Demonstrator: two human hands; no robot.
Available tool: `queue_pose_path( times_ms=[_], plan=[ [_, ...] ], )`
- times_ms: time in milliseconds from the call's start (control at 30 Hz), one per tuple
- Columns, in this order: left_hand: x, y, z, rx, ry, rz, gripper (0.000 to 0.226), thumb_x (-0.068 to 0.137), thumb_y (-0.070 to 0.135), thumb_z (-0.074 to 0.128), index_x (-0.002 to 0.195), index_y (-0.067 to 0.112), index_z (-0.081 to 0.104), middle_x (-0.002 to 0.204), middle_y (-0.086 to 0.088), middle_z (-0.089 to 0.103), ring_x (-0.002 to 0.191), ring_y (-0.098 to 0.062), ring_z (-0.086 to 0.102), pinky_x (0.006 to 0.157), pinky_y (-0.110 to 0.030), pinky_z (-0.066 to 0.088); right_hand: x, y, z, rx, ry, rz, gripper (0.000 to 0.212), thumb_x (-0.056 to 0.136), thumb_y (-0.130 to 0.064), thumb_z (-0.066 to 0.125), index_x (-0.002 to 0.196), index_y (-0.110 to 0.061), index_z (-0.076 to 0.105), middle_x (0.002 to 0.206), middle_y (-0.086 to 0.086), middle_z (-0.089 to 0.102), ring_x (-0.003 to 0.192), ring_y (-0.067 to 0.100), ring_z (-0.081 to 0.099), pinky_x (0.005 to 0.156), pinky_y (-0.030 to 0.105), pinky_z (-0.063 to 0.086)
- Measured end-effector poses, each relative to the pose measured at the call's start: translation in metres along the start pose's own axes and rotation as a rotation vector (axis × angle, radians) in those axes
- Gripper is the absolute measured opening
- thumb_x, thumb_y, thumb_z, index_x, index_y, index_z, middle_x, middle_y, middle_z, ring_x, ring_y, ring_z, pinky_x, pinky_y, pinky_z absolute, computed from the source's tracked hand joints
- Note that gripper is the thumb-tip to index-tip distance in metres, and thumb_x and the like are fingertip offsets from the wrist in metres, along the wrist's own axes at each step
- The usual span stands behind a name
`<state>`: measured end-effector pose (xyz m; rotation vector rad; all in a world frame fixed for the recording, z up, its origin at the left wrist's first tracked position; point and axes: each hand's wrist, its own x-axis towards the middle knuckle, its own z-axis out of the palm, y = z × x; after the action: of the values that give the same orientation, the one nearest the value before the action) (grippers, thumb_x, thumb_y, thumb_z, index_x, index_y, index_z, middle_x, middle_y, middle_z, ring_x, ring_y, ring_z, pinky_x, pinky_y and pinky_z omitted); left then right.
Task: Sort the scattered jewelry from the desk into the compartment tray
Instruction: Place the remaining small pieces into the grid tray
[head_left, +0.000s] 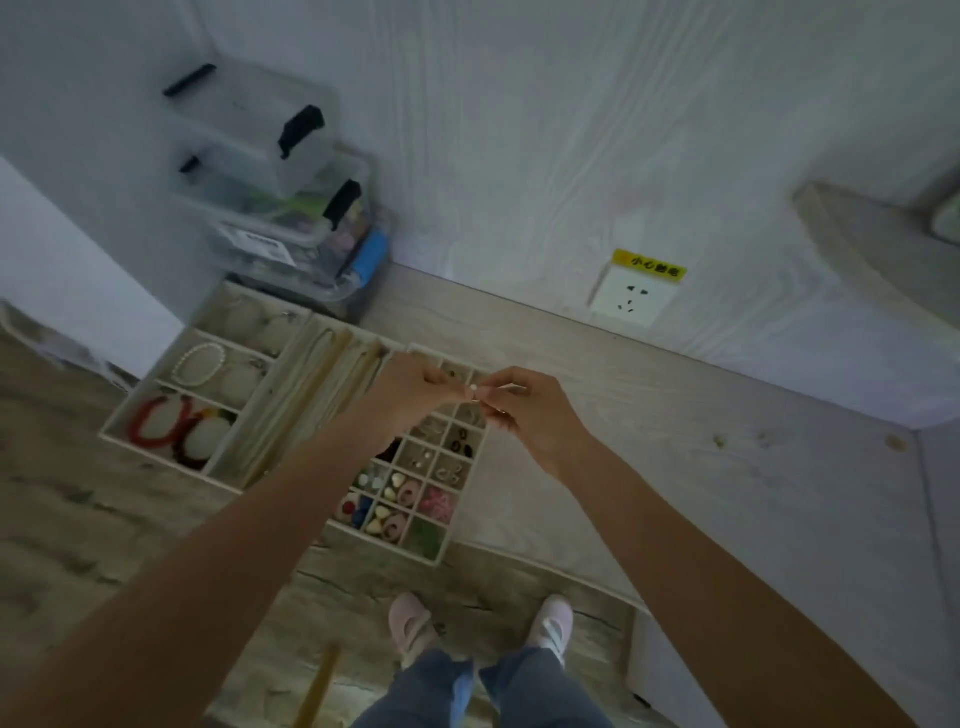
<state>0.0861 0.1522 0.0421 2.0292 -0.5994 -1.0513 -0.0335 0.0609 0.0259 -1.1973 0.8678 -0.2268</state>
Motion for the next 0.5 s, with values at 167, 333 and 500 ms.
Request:
queue_pose_path(
  times_ms=[167, 333, 500],
  plan=[
    [0.003, -0.020, -0.020, -0.013, -0.028, 0.045, 0.012, 0.076, 0.015, 0.075, 0.073, 0.004, 0.072, 0.060, -0.006, 0.057, 0.061, -0.013, 0.053, 0.063, -0.025, 0.041, 0.001, 0.008, 0.027, -0.027, 0.044, 0.004, 0.011, 0.084, 0.005, 0.062, 0.076, -0.003, 0.063, 0.069, 0.013, 0.060, 0.065, 0.022, 0.058, 0.075, 0.035, 0.052],
    [-0.002, -0.033, -0.027, 0.048, -0.074, 0.056, 0.022, 0.082, 0.014, 0.070, 0.062, 0.012, 0.062, 0.029, 0.010, 0.031, 0.027, -0.001, 0.030, 0.039, -0.011, 0.027, 0.000, 0.019, 0.034, -0.095, 0.064, -0.029, 0.009, 0.080, 0.008, 0.066, 0.078, -0.001, 0.064, 0.059, 0.010, 0.061, 0.049, 0.012, 0.059, 0.056, 0.022, 0.051],
    [-0.004, -0.054, -0.034, 0.345, -0.053, 0.195, 0.020, 0.091, 0.017, 0.058, 0.107, 0.009, 0.068, 0.097, -0.001, 0.067, 0.086, -0.009, 0.060, 0.072, -0.013, 0.040, 0.003, 0.033, 0.031, -0.577, 0.093, -0.112, 0.002, 0.079, -0.003, 0.070, 0.077, -0.003, 0.070, 0.058, -0.003, 0.060, 0.048, -0.005, 0.056, 0.061, 0.009, 0.048]
  ],
)
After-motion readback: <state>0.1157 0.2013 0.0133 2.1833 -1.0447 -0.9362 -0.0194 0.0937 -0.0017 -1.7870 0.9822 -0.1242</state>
